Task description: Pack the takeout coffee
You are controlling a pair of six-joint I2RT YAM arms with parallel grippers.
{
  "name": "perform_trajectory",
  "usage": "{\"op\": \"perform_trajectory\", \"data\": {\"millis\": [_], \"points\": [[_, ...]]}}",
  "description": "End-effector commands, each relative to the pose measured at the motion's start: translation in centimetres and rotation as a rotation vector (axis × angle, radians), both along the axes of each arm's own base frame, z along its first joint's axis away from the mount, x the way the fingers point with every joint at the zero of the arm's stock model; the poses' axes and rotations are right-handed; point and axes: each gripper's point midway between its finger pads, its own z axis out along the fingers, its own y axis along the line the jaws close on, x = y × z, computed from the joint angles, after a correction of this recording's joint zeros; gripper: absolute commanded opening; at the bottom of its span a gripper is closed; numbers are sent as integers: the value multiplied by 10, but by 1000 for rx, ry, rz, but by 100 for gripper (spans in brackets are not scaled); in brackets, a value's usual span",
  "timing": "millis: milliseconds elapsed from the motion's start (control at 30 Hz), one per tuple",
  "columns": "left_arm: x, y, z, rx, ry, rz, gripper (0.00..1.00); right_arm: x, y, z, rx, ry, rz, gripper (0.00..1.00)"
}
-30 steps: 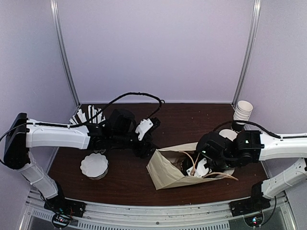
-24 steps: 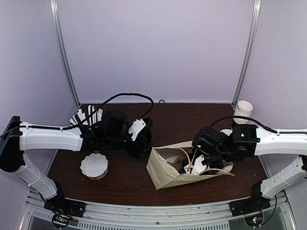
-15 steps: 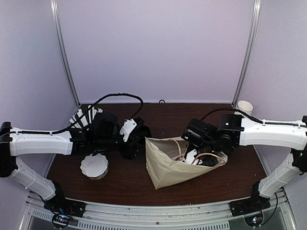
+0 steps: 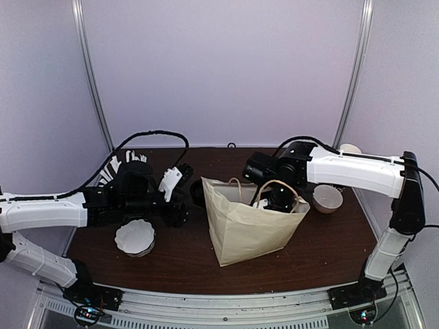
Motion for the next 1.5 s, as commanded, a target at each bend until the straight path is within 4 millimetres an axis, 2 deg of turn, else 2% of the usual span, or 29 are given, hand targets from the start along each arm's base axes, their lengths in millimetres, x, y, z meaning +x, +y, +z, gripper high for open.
{"op": "perform_trajectory", "data": {"millis": [0,133,300,533,733,967,1167,1300,1467], "points": [[2,4,18,-39,-21,17,67,-31,-9,-33,-75,287,-89,48],[2,5,27,-44,-32,18,67,-18,-12,-47,-103,314,-139,47],[2,6,36,-62,-51,20,67,-5,-16,-63,-139,250,-162,47],[0,5,41,-68,-64,6,67,-9,-19,-75,-173,194,-169,47],[1,5,54,-69,-90,-1,67,-11,-15,-81,-153,188,-183,47],[6,7,71,-63,-109,29,67,1,-1,-77,-102,136,-216,52],[8,8,73,-66,-103,43,67,9,3,-75,-87,88,-230,52],[10,8,73,-67,-99,50,67,7,11,-57,-44,106,-235,55],[9,7,76,-66,-76,57,67,3,21,-31,5,136,-231,64]]}}
